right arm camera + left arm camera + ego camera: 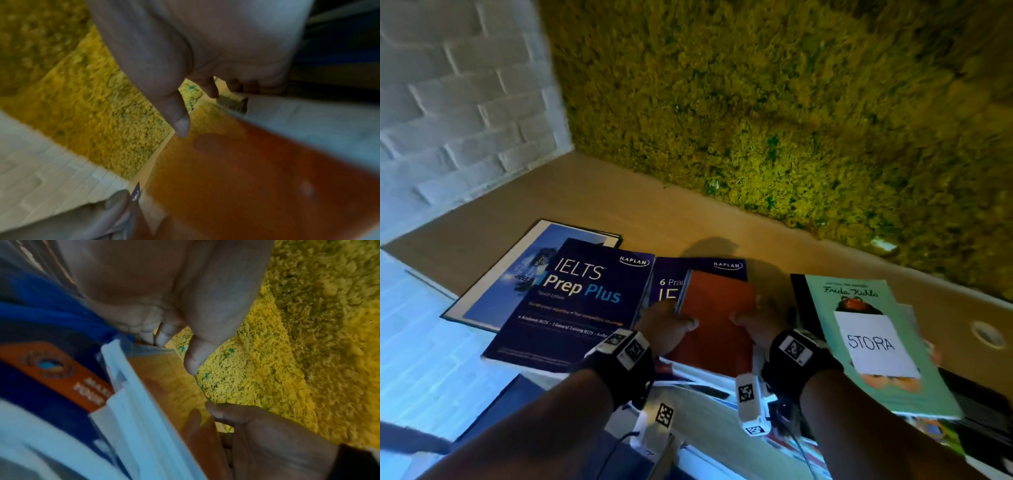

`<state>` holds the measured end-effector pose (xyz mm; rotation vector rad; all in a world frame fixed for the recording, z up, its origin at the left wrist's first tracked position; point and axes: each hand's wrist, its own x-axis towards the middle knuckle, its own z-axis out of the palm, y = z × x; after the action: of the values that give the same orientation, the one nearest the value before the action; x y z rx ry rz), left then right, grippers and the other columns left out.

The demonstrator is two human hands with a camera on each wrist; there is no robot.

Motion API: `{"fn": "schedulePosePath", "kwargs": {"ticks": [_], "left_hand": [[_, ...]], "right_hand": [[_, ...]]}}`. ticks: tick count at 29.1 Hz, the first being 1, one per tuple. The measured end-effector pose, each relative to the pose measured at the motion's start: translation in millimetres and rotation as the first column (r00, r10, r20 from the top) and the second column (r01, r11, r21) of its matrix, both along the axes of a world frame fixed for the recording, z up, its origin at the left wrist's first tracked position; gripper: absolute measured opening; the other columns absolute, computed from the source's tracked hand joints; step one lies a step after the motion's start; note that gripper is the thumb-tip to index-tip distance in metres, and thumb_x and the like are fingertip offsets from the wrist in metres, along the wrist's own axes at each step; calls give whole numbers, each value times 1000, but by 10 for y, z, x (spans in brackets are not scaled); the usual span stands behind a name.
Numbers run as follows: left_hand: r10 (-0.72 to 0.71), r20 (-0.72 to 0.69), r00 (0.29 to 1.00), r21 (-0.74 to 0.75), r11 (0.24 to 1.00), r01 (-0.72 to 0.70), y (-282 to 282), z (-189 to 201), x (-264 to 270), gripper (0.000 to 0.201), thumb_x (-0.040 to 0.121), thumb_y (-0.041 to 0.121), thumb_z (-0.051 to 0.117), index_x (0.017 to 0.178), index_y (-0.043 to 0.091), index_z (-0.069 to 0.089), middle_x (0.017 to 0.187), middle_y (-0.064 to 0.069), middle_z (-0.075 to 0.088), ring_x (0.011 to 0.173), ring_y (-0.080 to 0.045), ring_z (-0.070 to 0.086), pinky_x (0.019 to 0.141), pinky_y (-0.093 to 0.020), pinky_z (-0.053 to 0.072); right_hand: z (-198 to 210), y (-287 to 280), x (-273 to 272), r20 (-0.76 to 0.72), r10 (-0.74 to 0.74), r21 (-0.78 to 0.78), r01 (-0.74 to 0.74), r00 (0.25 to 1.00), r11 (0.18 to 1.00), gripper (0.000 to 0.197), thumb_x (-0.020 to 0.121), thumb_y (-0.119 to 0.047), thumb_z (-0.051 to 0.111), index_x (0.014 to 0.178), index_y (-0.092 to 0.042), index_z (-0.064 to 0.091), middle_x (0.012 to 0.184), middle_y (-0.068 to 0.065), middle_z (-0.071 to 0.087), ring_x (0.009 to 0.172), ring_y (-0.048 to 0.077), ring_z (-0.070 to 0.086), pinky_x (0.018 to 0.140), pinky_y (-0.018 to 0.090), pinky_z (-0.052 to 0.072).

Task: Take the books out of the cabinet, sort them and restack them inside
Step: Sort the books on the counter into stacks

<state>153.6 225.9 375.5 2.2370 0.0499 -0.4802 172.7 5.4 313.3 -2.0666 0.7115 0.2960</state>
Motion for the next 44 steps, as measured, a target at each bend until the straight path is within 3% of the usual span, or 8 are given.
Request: {"fn": "schedulePosePath", "kwargs": {"ticks": [4,7,13,20,24,32,37,44], "left_hand": [[-19,14,1000,14,1000,19,-63,-85,-18,25,94,40,62,91,16,70,97,-10,70,90,-23,66,74,-21,44],[37,40,998,110,993,-41,53,-379,115,51,70,71,35,90,41,71,111,-14,69,107,-39,64,90,-47,54],[119,-21,993,174,978,-113,52,-157,109,42,84,42,52,123,41,65,132,-13,57,111,-41,61,99,-46,51],[231,-118,966,-46,970,-238,288,-83,320,19,77,25,72,79,9,61,92,-14,68,85,-30,66,78,-39,55],[274,-176,946,-94,951,-293,325,-11,332,26,93,10,67,114,-6,68,114,-18,68,108,-35,65,89,-39,51],[236,3,972,-316,922,-223,654,247,401,29,79,36,75,101,16,70,84,-2,79,71,-14,74,75,-35,62],[300,23,954,-259,923,-284,1618,561,586,26,96,15,62,115,-2,67,107,-24,72,99,-45,68,100,-62,49],[328,30,944,156,932,-328,2223,316,574,23,98,23,62,95,1,67,89,-18,68,77,-32,65,70,-36,53]], "right_hand": [[122,-53,-48,6,-90,43,90,996,995,86,79,-20,80,149,-5,31,137,16,55,122,36,58,100,45,51],[198,-35,-96,-8,-110,47,110,994,993,78,84,-15,72,148,-3,31,134,18,56,118,35,59,102,48,51],[228,-79,-142,16,-197,173,192,980,966,59,89,-10,68,141,-7,40,102,10,64,86,27,64,74,37,56],[167,-88,-64,9,-209,170,204,978,964,78,87,-20,76,149,-7,30,133,18,58,115,37,62,94,47,55],[174,-83,-44,41,-176,71,173,983,982,76,88,-20,74,149,-7,30,139,19,53,121,38,59,99,48,52],[151,-161,-67,30,-88,18,88,996,996,58,92,-15,66,143,-1,42,138,20,55,125,39,56,105,42,47],[88,-73,4,19,-96,-79,98,995,992,81,83,-33,64,152,-8,29,148,17,44,131,38,49,106,48,44],[51,9,77,23,-103,-117,105,994,988,69,89,-36,62,146,-7,38,143,20,50,123,39,56,104,52,47]]}}
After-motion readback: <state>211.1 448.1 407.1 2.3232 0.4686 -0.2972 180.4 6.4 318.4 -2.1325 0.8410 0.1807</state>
